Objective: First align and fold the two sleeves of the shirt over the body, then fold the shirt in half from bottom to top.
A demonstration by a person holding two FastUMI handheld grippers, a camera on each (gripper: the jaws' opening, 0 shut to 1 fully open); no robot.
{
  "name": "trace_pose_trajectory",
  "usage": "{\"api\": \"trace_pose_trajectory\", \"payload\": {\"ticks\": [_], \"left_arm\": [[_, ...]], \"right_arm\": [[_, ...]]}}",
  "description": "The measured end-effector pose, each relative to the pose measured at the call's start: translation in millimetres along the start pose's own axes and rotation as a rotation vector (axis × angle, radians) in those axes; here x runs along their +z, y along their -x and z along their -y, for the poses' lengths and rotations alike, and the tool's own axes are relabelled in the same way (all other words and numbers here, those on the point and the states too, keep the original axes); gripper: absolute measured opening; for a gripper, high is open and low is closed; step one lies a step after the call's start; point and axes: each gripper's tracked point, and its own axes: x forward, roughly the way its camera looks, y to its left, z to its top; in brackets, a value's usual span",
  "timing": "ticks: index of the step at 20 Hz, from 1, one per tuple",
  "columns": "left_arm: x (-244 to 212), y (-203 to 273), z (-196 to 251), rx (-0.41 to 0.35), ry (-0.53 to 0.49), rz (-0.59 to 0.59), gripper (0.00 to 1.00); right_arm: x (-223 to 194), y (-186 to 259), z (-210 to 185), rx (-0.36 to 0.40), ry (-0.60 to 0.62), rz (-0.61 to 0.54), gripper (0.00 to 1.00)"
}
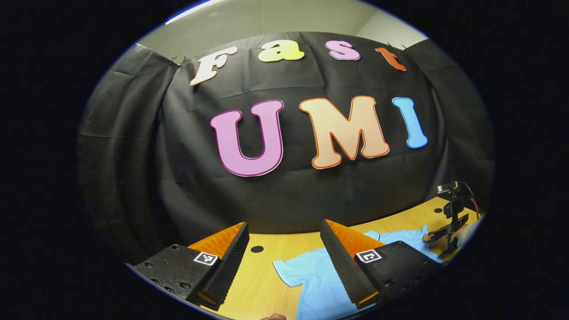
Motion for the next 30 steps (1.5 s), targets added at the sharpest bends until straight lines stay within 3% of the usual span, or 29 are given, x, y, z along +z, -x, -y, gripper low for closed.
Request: {"api": "trace_pose_trajectory", "payload": {"ticks": [1,5,10,14,20,24,27,30], "left_arm": [[-4.2,-0.2,-1.1,0.001,0.007,-0.009,0.96],[-12.7,0.0,-9.5,0.017,0.020,-0.033,0.96],[-19.1,-2.1,-12.4,0.023,0.038,-0.047,0.97],[-30.3,-1.9,-17.2,0.028,0.056,-0.071,0.97],[-54.7,-12.1,-22.5,0.029,0.078,-0.119,1.00],[-78.4,-34.8,-19.5,0.016,0.089,-0.153,0.97],[-100.2,-58.2,-18.1,0.011,0.109,-0.182,0.97],[-131.6,-79.9,-14.1,-0.003,0.142,-0.238,0.96]], "right_arm": [[1.0,0.6,-2.9,0.010,-0.012,0.004,0.07],[23.7,11.7,-22.0,0.069,-0.099,0.037,0.00],[42.2,32.5,-80.3,0.181,-0.189,0.081,0.02],[21.7,36.0,-134.5,0.279,-0.189,0.045,0.02],[-18.6,30.5,-171.0,0.301,-0.162,-0.040,0.05],[-2.3,50.4,-156.1,0.238,-0.067,0.053,1.00],[13.3,76.8,-147.6,0.245,-0.085,0.102,0.98],[20.4,96.1,-120.6,0.203,-0.050,0.138,0.98]]}}
